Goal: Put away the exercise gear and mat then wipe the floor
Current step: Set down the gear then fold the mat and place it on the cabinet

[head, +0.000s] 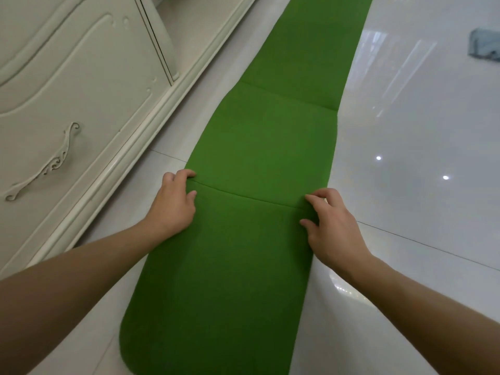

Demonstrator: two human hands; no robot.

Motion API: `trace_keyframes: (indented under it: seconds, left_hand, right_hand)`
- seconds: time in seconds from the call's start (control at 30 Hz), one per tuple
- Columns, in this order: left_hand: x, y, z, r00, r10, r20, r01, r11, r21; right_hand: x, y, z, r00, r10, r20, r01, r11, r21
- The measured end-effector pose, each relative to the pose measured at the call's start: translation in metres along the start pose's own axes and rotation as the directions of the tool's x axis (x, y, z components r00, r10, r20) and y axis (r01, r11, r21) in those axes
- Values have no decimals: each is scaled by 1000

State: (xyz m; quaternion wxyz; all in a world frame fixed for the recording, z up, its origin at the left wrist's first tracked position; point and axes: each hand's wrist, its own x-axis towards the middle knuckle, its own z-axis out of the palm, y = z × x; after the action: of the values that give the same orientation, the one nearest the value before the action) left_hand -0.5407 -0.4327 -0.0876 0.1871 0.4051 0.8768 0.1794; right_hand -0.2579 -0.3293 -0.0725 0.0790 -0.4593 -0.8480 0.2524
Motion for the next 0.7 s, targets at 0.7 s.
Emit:
trace_keyframes:
  seconds: [0.7]
  left_hand:
    - [-40, 112, -1, 981, 191, -28, -193, 976, -101]
  right_hand:
    - [-15, 67, -130, 980, -57, -192, 34, 992, -121]
